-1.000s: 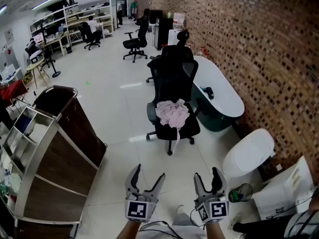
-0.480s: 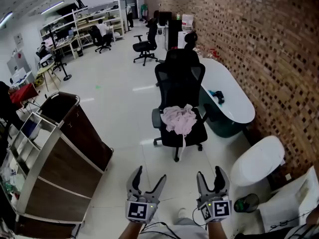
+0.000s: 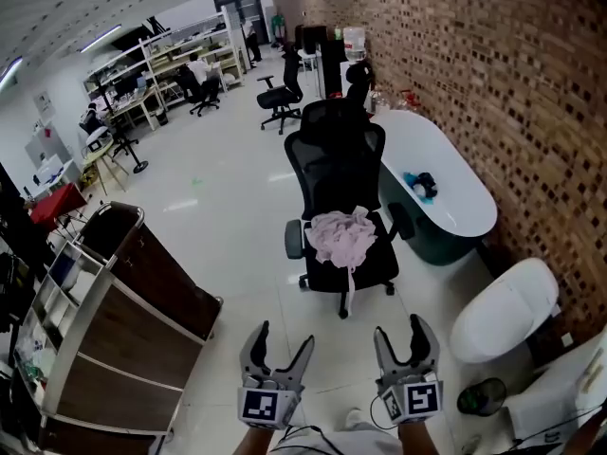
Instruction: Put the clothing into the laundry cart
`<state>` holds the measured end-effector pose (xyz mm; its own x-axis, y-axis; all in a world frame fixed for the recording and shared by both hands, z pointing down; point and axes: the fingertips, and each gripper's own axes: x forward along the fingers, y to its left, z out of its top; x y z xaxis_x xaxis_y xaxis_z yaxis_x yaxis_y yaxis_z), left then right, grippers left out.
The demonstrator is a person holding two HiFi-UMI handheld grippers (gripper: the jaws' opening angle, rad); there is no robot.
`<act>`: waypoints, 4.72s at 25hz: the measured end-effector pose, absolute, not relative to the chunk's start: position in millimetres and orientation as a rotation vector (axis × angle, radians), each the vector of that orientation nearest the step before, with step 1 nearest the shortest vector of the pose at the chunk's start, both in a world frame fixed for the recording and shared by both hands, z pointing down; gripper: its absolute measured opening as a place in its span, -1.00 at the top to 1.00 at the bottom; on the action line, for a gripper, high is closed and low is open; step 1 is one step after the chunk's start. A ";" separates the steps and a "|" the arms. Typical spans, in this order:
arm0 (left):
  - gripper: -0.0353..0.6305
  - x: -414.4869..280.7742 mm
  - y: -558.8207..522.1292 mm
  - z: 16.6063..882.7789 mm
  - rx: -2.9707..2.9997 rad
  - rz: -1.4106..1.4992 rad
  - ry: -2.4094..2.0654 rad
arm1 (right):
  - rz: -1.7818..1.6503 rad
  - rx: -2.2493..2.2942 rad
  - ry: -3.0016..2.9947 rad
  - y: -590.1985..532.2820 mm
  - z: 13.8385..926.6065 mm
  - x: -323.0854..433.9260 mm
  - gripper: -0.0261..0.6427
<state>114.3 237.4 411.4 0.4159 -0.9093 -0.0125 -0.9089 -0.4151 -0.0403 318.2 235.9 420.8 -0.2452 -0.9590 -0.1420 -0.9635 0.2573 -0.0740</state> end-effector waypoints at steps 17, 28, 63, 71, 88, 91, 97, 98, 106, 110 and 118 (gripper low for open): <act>-0.17 193.8 218.7 419.5 -2.603 -0.132 1.657 | -0.038 -1.806 2.360 218.5 441.8 386.1 0.00; -0.15 214.4 175.3 422.8 -2.630 -0.096 1.595 | 0.033 -1.901 2.326 192.0 437.1 409.4 0.01; -0.10 154.7 -74.3 411.4 -2.668 0.153 1.600 | 0.235 -1.909 2.487 -52.5 414.0 320.2 0.01; -0.10 163.2 -159.0 434.4 -2.654 0.125 1.729 | 0.163 -1.886 2.478 -149.1 434.0 368.1 0.01; -0.10 216.4 -330.5 465.3 -2.582 -0.008 1.792 | -0.012 -1.721 2.587 -336.5 478.9 402.3 0.01; -0.10 205.3 -353.1 479.3 -2.586 -0.053 1.780 | -0.052 -1.744 2.600 -352.6 495.5 395.6 0.01; -0.10 176.4 -376.0 523.0 -2.688 -0.166 1.686 | -0.280 -1.877 2.624 -359.0 569.4 370.4 0.00; -0.10 171.7 -378.1 529.1 -2.711 -0.171 1.686 | -0.323 -1.880 2.652 -357.7 586.3 362.3 0.00; -0.10 147.7 -406.8 626.2 -2.896 -0.324 1.573 | -0.770 -1.803 2.980 -376.2 751.6 297.3 -0.16; -0.10 138.9 -413.6 670.5 -2.952 -0.381 1.590 | -1.008 -1.726 3.152 -389.3 848.8 272.8 -0.82; -0.10 120.3 -423.6 734.8 -3.007 -0.459 1.679 | -1.374 -1.733 3.296 -430.2 1021.5 260.9 -0.98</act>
<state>120.3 -423.6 734.8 0.5119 -0.7703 0.3803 -0.8566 -0.4908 0.1590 260.9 -430.2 1021.5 -0.3567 -0.3527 0.8651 -0.8627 0.4796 -0.1601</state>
